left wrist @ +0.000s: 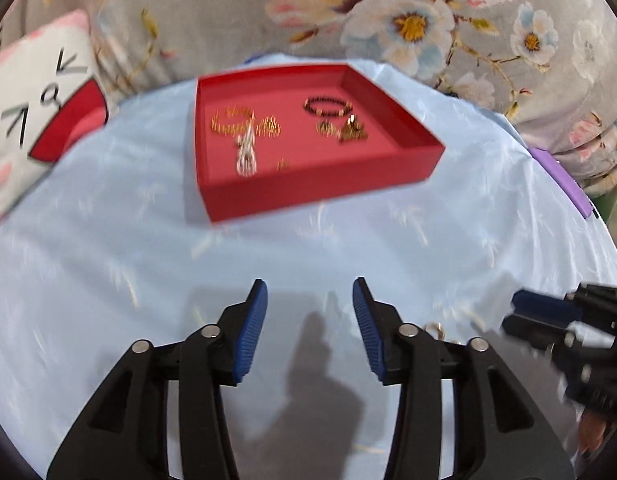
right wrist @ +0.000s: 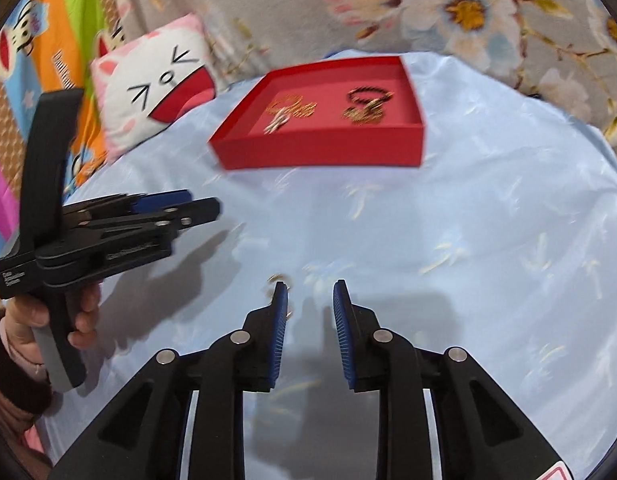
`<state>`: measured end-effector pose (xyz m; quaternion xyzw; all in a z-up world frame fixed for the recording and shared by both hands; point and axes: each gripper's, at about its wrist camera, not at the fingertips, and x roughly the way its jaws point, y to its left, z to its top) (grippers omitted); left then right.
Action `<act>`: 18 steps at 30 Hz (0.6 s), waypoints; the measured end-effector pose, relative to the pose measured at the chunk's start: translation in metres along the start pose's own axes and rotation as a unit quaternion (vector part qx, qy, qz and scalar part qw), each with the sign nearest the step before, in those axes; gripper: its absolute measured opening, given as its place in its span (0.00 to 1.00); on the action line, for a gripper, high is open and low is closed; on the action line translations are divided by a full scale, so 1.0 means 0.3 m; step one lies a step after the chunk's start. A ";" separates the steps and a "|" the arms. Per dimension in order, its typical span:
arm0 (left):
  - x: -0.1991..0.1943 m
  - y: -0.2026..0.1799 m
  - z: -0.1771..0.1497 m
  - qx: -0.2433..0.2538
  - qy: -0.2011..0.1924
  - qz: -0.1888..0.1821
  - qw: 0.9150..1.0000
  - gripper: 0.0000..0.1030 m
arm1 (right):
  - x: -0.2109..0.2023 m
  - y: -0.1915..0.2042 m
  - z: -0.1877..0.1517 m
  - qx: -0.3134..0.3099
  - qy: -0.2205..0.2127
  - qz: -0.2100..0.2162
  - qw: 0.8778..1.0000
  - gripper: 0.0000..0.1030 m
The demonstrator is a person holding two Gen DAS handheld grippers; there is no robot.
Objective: Organize jewelry
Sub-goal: 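Withdraw both tools from the tray toward the gold hoop earrings, then close the right tool on one gold hoop earring while the left tool grasps the other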
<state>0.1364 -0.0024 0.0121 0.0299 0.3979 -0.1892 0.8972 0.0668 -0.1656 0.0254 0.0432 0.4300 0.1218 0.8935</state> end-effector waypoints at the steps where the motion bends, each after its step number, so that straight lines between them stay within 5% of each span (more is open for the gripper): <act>1: 0.004 0.000 -0.016 -0.001 0.003 0.002 1.000 0.45 | 0.009 0.018 -0.011 -0.005 0.002 0.004 1.000 0.31; 14: 0.013 0.028 -0.077 -0.009 0.012 0.004 1.000 0.45 | 0.108 0.101 -0.053 -0.043 0.023 -0.029 0.998 0.31; 18: 0.012 0.018 -0.080 -0.004 0.014 -0.001 1.000 0.45 | 0.115 0.103 -0.047 -0.047 0.022 -0.039 0.998 0.24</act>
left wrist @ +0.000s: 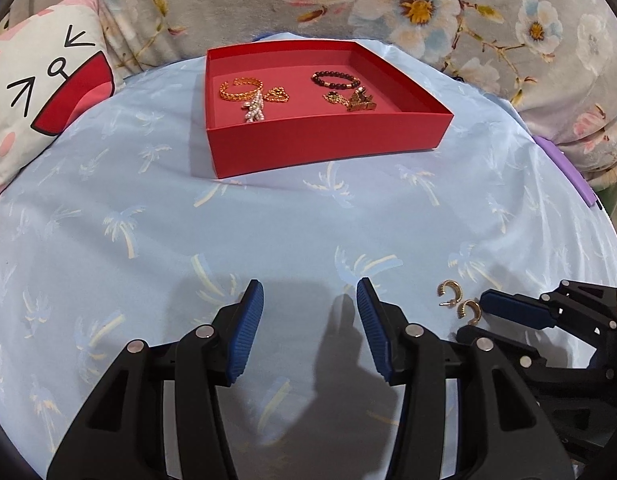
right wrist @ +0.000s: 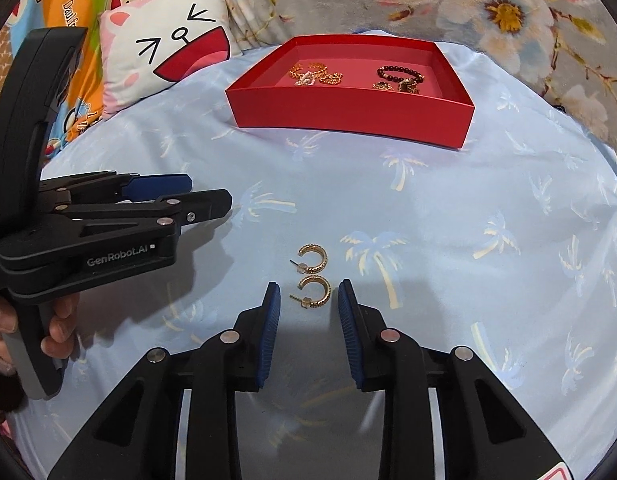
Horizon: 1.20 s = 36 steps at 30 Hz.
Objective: Organize jewelry
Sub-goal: 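Close the right tool on one gold hoop earring while the left tool grasps the other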
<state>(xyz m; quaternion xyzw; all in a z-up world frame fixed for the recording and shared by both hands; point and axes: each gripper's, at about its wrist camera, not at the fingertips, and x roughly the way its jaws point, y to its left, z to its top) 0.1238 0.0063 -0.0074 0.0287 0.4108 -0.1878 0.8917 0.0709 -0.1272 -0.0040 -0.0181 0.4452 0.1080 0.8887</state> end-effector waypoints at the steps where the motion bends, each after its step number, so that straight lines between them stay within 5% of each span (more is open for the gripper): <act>1: 0.001 -0.001 0.000 0.001 0.001 -0.001 1.000 0.45 | 0.002 -0.004 0.002 0.001 0.000 -0.001 1.000 0.19; 17: -0.004 -0.176 -0.030 0.065 0.017 -0.062 0.996 0.52 | -0.070 -0.170 0.008 0.066 -0.022 -0.022 0.997 0.17; 28: 0.053 -0.271 -0.006 0.099 0.021 -0.057 0.993 0.50 | -0.093 -0.224 0.003 0.086 -0.028 -0.032 0.995 0.17; 36: 0.056 -0.295 -0.006 0.116 0.019 -0.044 0.992 0.26 | -0.094 -0.226 0.005 0.091 -0.028 -0.031 0.995 0.17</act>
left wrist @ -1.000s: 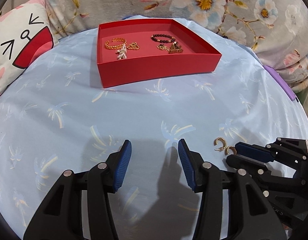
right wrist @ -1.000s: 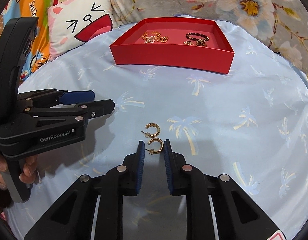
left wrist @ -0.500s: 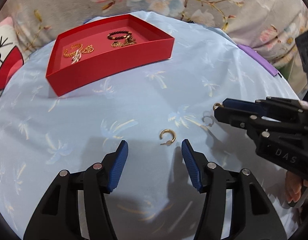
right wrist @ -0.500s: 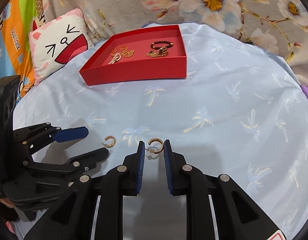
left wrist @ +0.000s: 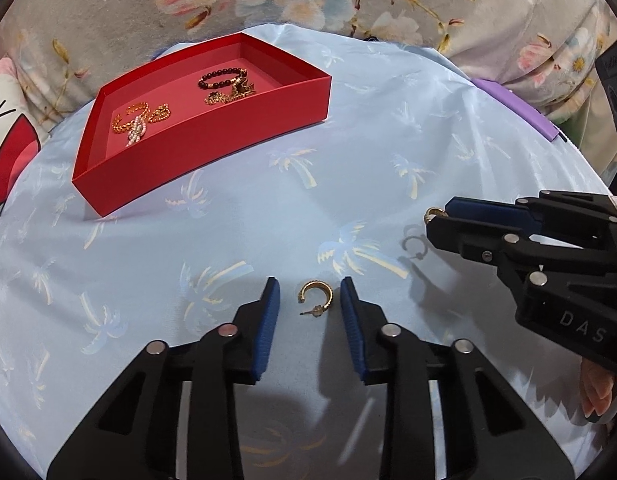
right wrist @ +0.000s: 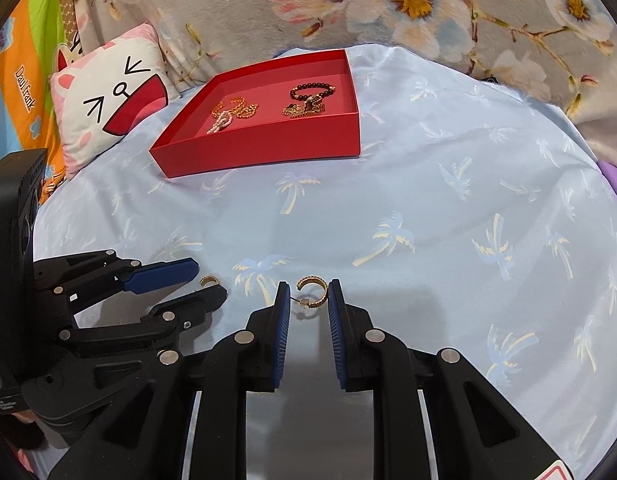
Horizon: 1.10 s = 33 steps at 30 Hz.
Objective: Organize jewelry
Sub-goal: 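Close the right tool on one gold hoop earring while the left tool grasps the other, then carry both hoop earrings into the red tray and open both tools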
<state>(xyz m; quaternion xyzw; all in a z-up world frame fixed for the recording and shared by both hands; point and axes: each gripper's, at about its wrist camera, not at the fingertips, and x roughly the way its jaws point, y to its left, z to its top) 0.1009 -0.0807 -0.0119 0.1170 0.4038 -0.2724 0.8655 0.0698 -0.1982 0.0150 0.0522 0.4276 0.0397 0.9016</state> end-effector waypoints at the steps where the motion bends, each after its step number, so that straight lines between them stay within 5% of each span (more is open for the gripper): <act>1: 0.000 -0.003 0.000 0.003 0.000 0.001 1.000 0.24 | -0.002 0.000 0.000 0.000 0.000 0.000 1.000 0.17; 3: 0.000 -0.010 -0.001 0.009 0.000 0.001 1.000 0.16 | -0.004 0.003 -0.003 0.000 -0.002 0.000 1.000 0.17; 16: -0.070 0.085 0.042 -0.026 -0.018 -0.019 0.999 0.16 | -0.029 -0.009 0.032 0.008 -0.009 0.016 1.000 0.17; 24: -0.134 0.288 0.262 -0.068 -0.071 0.015 0.995 0.16 | -0.029 0.017 0.261 -0.007 -0.043 0.024 0.999 0.17; 33: -0.010 0.419 0.487 -0.084 -0.082 0.029 0.993 0.16 | 0.141 0.054 0.529 0.010 -0.052 0.038 0.998 0.17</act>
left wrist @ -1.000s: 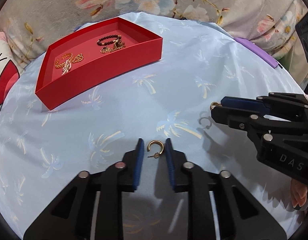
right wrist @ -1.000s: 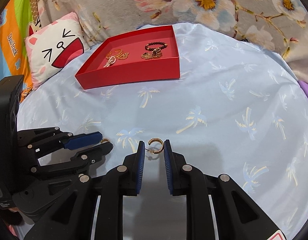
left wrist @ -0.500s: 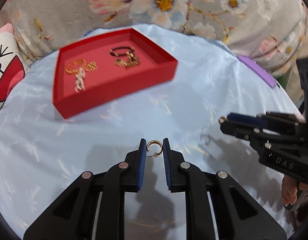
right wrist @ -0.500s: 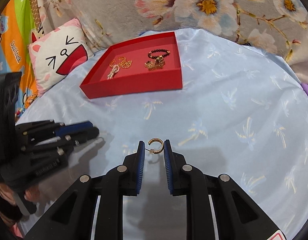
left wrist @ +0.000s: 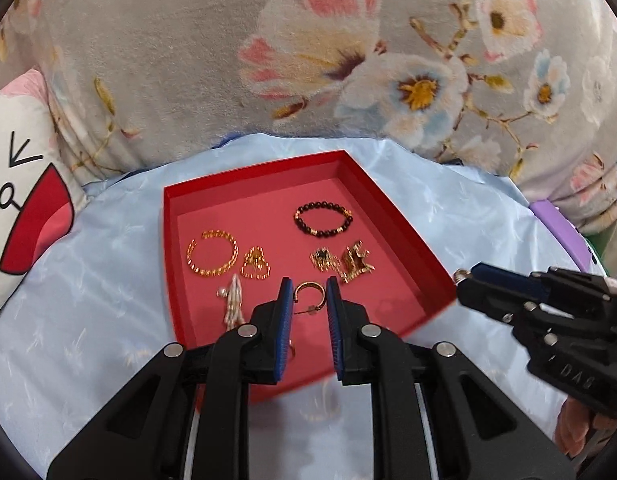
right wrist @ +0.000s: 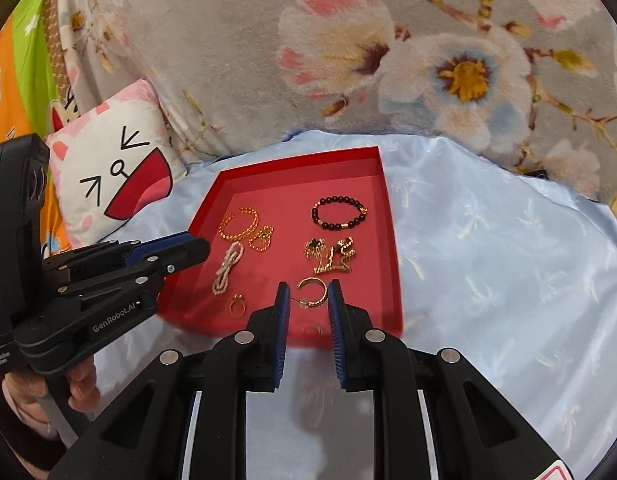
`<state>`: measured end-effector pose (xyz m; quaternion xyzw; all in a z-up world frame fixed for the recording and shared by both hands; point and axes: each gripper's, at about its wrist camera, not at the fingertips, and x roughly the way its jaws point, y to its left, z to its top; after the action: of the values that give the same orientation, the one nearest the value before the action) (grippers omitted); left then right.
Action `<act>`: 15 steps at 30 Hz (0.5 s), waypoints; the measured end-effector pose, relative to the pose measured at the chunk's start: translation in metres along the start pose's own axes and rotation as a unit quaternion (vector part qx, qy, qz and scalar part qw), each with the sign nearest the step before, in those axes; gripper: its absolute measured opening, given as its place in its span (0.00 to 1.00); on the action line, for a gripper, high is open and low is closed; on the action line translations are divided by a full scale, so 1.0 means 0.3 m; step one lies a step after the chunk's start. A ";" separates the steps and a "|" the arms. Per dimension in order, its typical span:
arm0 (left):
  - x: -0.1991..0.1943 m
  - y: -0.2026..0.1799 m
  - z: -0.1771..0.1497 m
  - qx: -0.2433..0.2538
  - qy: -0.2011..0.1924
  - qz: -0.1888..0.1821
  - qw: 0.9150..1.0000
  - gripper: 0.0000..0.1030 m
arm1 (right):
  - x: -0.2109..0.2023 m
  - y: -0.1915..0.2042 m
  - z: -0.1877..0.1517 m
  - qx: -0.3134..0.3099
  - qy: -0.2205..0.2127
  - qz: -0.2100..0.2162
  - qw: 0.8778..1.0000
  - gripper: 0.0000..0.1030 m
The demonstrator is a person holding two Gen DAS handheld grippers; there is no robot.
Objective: Organize jewelry
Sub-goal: 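Carry both hoop earrings into the red tray and open both tools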
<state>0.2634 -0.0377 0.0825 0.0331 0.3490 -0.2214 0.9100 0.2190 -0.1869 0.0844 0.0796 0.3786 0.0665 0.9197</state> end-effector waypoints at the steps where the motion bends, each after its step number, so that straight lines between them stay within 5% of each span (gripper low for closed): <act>1: 0.030 0.007 0.011 -0.002 0.004 0.001 1.000 0.16 | 0.036 -0.003 0.009 0.004 0.004 0.001 1.000 0.17; 15: 0.269 0.036 -0.020 -0.010 0.043 0.008 0.999 0.16 | 0.279 -0.023 -0.004 0.005 0.047 -0.009 0.999 0.17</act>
<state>0.3175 -0.0575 0.0245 0.0359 0.3896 -0.2092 0.8962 0.2775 -0.1784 0.0249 0.0779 0.4223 0.0593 0.9012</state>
